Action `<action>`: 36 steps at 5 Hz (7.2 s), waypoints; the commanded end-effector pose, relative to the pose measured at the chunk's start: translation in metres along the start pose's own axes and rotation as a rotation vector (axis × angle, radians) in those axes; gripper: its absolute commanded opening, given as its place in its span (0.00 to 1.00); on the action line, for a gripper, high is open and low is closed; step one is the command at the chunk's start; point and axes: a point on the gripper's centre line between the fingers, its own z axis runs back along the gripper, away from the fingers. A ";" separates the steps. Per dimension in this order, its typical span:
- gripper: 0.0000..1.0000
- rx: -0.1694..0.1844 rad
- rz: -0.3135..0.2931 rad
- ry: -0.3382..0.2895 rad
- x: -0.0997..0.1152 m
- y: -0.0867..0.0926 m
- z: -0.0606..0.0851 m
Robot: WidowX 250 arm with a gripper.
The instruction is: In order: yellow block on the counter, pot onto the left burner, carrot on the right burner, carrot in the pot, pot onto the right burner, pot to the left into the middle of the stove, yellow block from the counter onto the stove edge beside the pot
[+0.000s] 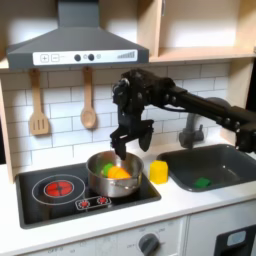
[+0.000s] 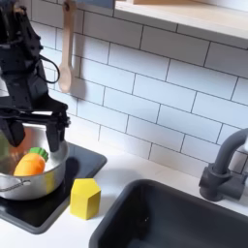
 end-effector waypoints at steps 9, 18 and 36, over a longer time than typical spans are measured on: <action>1.00 0.055 -0.077 -0.036 0.005 -0.028 -0.002; 1.00 0.140 -0.041 0.099 -0.025 0.033 -0.032; 1.00 0.102 0.086 0.022 0.032 0.042 -0.010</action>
